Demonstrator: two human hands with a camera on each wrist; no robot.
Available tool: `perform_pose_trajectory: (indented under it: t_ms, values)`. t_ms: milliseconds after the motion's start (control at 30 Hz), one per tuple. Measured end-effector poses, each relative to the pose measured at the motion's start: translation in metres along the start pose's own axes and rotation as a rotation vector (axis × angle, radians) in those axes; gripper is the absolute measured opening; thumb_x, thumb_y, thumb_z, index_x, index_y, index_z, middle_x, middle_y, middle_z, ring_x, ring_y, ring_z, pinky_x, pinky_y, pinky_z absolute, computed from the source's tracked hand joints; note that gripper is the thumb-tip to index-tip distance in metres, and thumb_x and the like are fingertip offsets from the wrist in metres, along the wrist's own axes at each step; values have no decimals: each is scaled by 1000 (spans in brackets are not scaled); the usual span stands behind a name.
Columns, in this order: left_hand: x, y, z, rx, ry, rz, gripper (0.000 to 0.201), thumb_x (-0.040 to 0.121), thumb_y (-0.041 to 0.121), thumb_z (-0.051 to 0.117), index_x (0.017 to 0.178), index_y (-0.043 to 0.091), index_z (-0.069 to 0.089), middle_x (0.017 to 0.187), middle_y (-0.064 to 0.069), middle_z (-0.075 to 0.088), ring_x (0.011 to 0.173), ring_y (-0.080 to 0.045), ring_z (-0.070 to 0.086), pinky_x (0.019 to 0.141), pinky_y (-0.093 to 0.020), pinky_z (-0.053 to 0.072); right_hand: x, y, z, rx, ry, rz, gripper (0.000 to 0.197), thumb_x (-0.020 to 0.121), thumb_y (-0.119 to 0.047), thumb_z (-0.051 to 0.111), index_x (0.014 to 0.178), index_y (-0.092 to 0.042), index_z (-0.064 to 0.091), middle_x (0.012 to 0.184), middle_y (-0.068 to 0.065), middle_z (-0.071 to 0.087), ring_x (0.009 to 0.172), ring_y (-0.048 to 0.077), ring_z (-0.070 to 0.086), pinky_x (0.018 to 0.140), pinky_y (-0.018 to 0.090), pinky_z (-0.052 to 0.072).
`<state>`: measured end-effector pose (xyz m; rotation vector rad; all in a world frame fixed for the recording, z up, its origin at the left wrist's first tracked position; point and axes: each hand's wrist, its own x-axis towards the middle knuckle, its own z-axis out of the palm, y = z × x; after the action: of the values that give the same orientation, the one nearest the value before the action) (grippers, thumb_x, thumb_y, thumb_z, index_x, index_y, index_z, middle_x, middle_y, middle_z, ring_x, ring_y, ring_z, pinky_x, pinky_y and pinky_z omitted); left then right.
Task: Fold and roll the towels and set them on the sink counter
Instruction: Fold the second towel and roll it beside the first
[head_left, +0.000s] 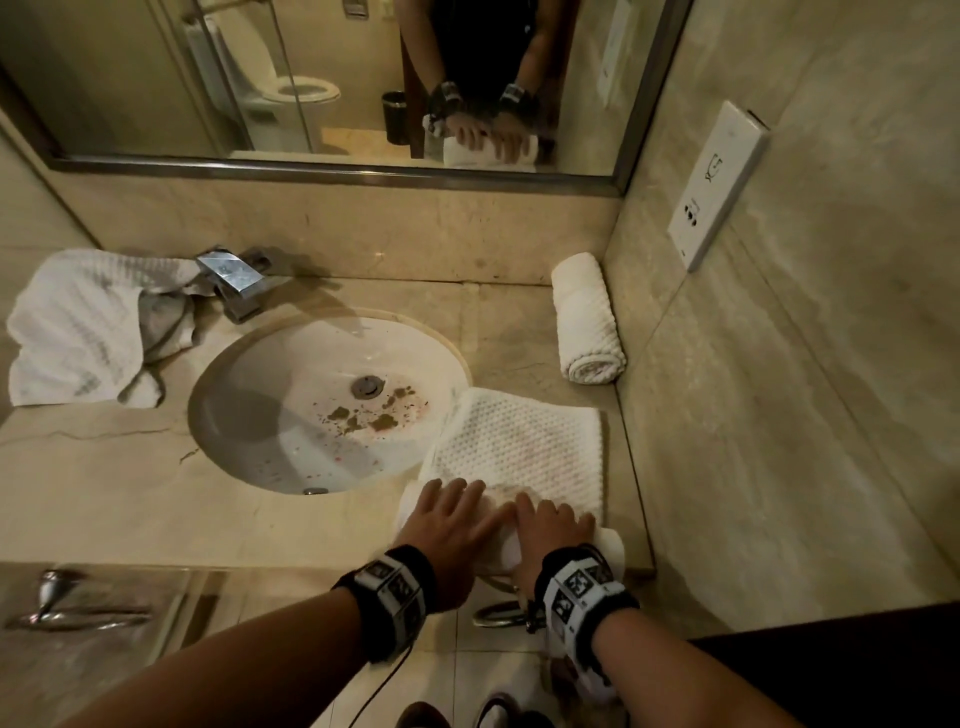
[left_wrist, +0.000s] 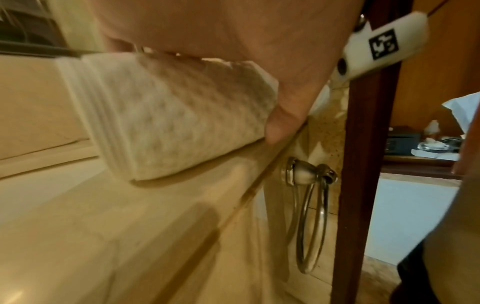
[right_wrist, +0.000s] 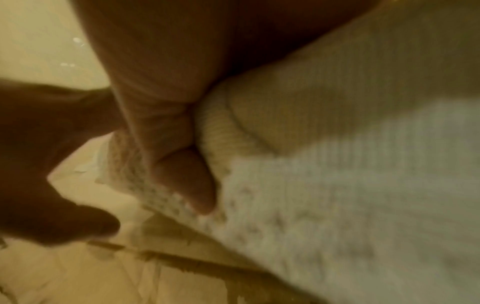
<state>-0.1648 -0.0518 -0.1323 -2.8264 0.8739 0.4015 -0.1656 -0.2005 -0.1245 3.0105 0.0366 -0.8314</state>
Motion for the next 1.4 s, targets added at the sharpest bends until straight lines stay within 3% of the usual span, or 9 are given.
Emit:
perform_pose_trajectory:
  t_ms: [133,433,533,667,800,933,1100,1267,1400]
  values:
    - [1,-3,6,49,-40,12,97,82,28,60,142,35,-16,156,-19,7,142,-40,9,115,-57,6,15,16,-13,160,-141,-25,95,65,-60,68,141,-22,25,129,6,54,120,29,50,105,49,33]
    - [48,-11,-32,-83,-235,-32,71,78,49,62,139,29,31,130,-6,50,120,-29,45,104,-49,30,-5,3,9,-74,40,47,86,83,-40,64,148,-27,9,144,16,29,130,36,30,109,59,18]
    - [47,-8,-32,-53,-284,-53,81,77,52,62,144,30,21,139,-10,40,127,-31,36,107,-51,27,-3,9,5,-60,5,21,85,80,-40,67,146,-27,14,142,12,34,130,34,32,109,57,21]
    - [33,6,-23,61,-103,10,103,71,49,67,146,32,-1,148,-13,19,132,-36,24,108,-54,19,5,26,-11,78,-24,-39,78,75,-51,64,139,-28,27,132,4,50,121,29,48,100,45,37]
    - [33,9,-16,87,-57,87,92,77,44,66,143,30,3,138,-16,33,120,-36,37,101,-52,28,20,39,-27,108,-254,-57,83,54,-58,67,126,-33,34,123,3,58,104,26,58,87,41,49]
    - [54,5,-29,-83,-178,28,81,73,57,67,137,30,26,130,-9,50,117,-31,47,102,-47,34,16,30,-17,17,-119,18,86,73,-57,61,143,-30,19,141,7,37,129,32,37,106,52,29]
    - [64,-4,-41,-217,-424,-8,83,71,54,70,140,31,29,136,-6,50,123,-30,48,102,-45,41,3,16,-11,-54,-74,20,94,75,-48,70,146,-29,13,144,11,34,132,34,31,110,55,18]
    - [40,5,-26,-14,-47,77,99,71,63,60,145,32,2,146,-12,27,131,-35,29,108,-52,23,6,25,-23,61,-89,-26,92,68,-57,68,144,-25,27,131,3,53,120,26,51,102,45,40]
    - [30,4,-15,56,-26,147,97,81,59,55,145,36,-13,154,-17,11,141,-37,12,111,-61,11,26,35,-30,189,-214,-110,96,46,-74,65,132,-40,43,133,-6,56,119,18,56,96,37,48]
